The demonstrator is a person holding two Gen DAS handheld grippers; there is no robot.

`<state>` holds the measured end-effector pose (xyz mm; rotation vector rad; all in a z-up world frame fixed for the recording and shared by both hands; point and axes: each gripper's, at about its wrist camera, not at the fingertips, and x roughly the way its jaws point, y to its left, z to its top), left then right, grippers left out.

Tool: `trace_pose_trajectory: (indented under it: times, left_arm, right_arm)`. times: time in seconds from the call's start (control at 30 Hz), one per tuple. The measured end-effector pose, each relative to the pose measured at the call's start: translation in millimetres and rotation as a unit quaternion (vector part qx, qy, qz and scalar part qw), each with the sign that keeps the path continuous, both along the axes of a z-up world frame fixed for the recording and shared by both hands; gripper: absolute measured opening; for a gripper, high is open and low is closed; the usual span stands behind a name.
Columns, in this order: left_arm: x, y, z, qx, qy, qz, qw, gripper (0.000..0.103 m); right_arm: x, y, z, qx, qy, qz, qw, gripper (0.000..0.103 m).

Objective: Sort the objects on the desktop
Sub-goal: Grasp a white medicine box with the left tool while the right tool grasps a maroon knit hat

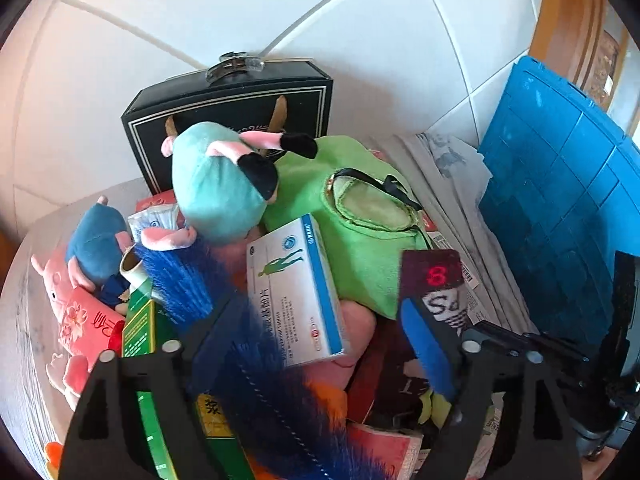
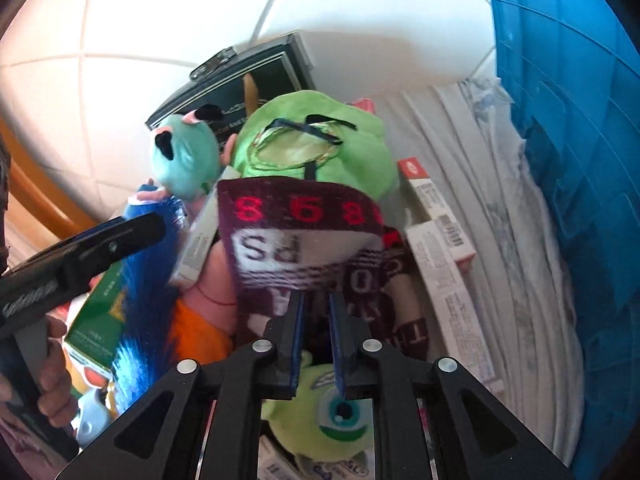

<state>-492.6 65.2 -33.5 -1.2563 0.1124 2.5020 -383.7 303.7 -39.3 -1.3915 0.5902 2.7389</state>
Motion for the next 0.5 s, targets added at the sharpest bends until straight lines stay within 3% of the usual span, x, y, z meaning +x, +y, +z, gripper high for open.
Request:
trace_pose_trajectory:
  times: [0.1,0.17,0.2,0.23,0.3,0.33,0.4,0.5]
  left_arm:
    - [-12.8,13.0,-23.7,-0.045,-0.026,0.015,0.9985,0.085]
    - [-23.4,16.3,-43.2,-0.081,-0.050,0.026,0.9951,0.073]
    - [-26.6,13.9,-49.0,-0.081,-0.054,0.028,0.9948,0.063]
    - [-28.3,9.2,-50.0,-0.060,-0.058,0.028,0.9961,0.058]
    - [-27.8,4.6,-45.2,-0.034,-0.058,0.027,0.9973,0.047]
    - [-25.5,5.0,-40.3,-0.033,-0.046,0.025,0.9981,0.041]
    - [-24.3,5.6,-36.8,-0.034,-0.037,0.021,0.9985,0.040]
    - [-35.4,6.9,-52.1,-0.040,-0.058,0.009,0.9975,0.053]
  right_arm:
    - [3.8,8.1,-4.7,-0.004,-0.008,-0.009,1.000,0.035]
    - [3.4,11.5,-9.5,-0.012,-0.013,-0.010,1.000,0.046]
    - [2.3,12.4,-11.6,-0.016,-0.016,-0.011,1.000,0.056]
    - [1.2,12.7,-13.1,-0.021,-0.017,-0.009,1.000,0.070]
    - [-4.1,7.3,-15.1,-0.035,-0.016,0.003,0.999,0.088]
    - [-8.0,1.8,-15.8,-0.037,-0.014,0.012,0.999,0.091]
    - [-18.1,-8.8,-19.0,-0.029,-0.017,0.023,0.999,0.092]
    - [-35.2,-12.3,-33.4,-0.018,-0.037,0.013,0.999,0.093]
